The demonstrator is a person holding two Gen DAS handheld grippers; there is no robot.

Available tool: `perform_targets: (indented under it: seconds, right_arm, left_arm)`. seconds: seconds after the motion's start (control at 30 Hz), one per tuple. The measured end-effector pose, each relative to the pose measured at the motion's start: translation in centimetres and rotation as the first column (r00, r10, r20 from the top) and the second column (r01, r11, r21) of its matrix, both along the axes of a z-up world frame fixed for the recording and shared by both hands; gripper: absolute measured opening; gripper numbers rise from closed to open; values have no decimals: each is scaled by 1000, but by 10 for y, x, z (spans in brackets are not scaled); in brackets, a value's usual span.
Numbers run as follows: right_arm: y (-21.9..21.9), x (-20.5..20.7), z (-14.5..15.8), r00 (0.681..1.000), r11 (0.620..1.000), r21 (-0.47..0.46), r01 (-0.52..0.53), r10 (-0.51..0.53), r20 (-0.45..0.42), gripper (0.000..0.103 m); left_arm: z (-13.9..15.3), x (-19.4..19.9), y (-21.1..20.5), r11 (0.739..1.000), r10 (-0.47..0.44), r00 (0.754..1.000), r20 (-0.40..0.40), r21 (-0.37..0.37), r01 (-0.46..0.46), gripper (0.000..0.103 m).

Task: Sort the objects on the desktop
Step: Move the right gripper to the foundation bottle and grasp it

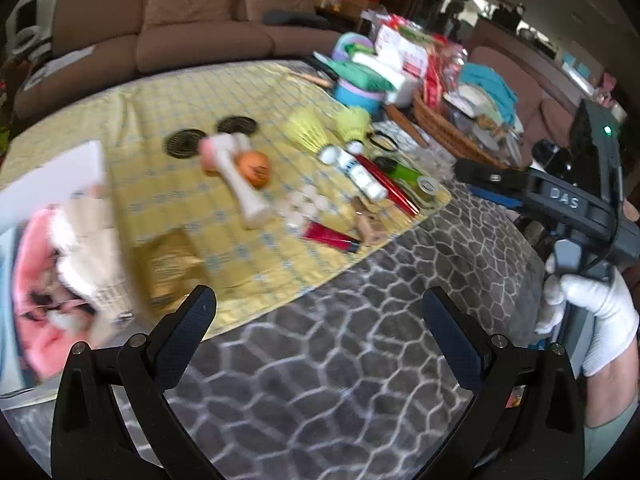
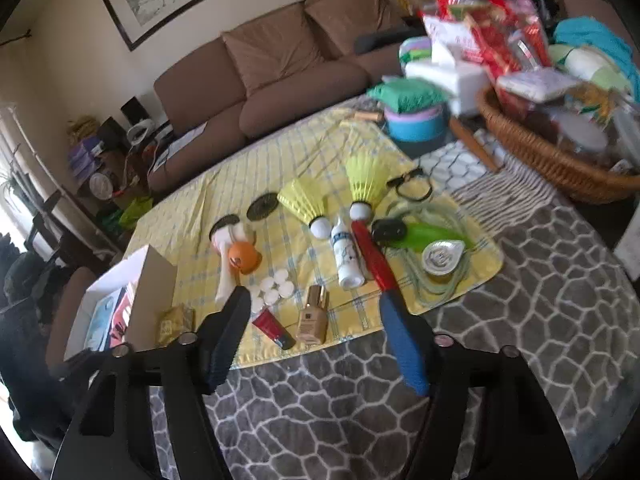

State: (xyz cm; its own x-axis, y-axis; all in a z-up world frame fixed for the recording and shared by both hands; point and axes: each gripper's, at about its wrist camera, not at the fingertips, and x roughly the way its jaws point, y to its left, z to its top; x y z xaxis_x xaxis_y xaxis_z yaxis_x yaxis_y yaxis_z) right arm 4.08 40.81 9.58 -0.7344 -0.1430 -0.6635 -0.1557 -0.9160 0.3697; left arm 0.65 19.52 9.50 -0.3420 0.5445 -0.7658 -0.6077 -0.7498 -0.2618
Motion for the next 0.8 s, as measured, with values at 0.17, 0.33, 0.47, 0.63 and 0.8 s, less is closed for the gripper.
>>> perform_targets:
  seconds: [0.17, 0.33, 0.47, 0.63, 0.8]
  right_arm:
    - [-14, -33, -35, 990, 995, 23, -100, 98, 101, 50]
    - [-22, -56, -59, 978, 989, 17, -145, 141, 155, 44]
    - [-22, -64, -69, 973, 990, -2, -142, 140, 183, 43]
    - [-10, -59, -62, 980, 991, -42, -125, 130, 153, 39]
    - [37, -33, -38, 999, 997, -77, -13, 16, 41, 39]
  left_arm:
    - [-25, -1, 29, 999, -28, 999, 27, -24, 28, 103]
    - [-46, -10, 41, 1000, -4, 998, 63, -26, 6, 103]
    - [-56, -18, 48, 999, 12, 998, 70, -36, -10, 103]
    - [-60, -23, 51, 999, 21, 997, 79, -26, -19, 103]
    - [-56, -30, 56, 1000, 24, 997, 67, -19, -23, 103]
